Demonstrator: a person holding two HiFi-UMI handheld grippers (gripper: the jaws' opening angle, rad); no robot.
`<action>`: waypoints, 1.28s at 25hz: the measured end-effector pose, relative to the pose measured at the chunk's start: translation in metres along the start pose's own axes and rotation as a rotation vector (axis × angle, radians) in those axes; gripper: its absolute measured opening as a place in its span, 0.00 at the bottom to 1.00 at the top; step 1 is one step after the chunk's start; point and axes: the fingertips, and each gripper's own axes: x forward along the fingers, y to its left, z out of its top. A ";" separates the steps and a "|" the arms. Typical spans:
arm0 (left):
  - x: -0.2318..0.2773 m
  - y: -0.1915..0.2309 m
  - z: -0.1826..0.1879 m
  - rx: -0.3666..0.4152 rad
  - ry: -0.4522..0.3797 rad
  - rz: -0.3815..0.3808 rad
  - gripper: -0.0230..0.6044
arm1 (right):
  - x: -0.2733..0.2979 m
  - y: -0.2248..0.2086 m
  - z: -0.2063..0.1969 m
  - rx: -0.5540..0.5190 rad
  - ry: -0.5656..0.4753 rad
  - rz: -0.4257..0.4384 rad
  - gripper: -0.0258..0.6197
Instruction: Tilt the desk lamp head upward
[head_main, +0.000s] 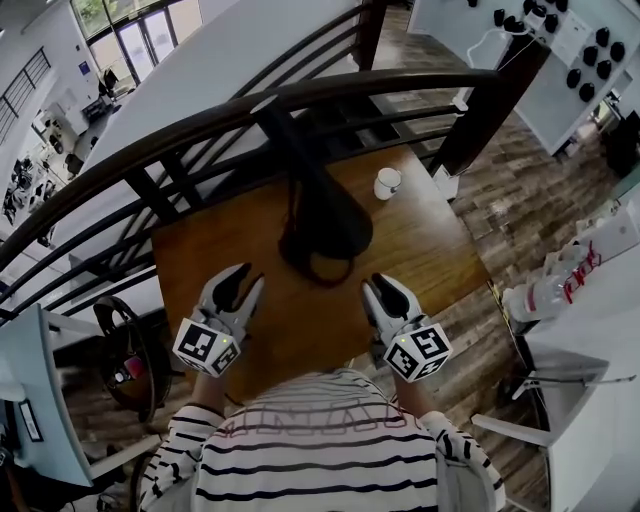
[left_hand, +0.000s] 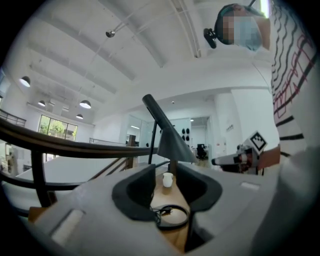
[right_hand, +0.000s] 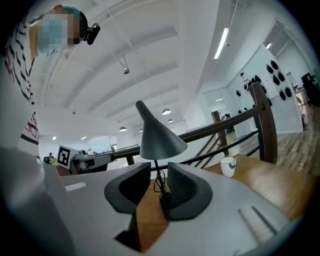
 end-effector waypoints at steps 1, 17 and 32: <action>0.007 0.003 -0.001 0.009 0.004 0.000 0.23 | 0.004 -0.005 -0.001 -0.002 0.007 0.001 0.18; 0.094 0.053 -0.046 0.129 0.154 -0.049 0.36 | 0.067 -0.037 -0.027 -0.034 0.080 0.053 0.24; 0.162 0.066 -0.081 0.138 0.220 -0.120 0.36 | 0.083 -0.041 -0.018 -0.114 -0.024 0.093 0.24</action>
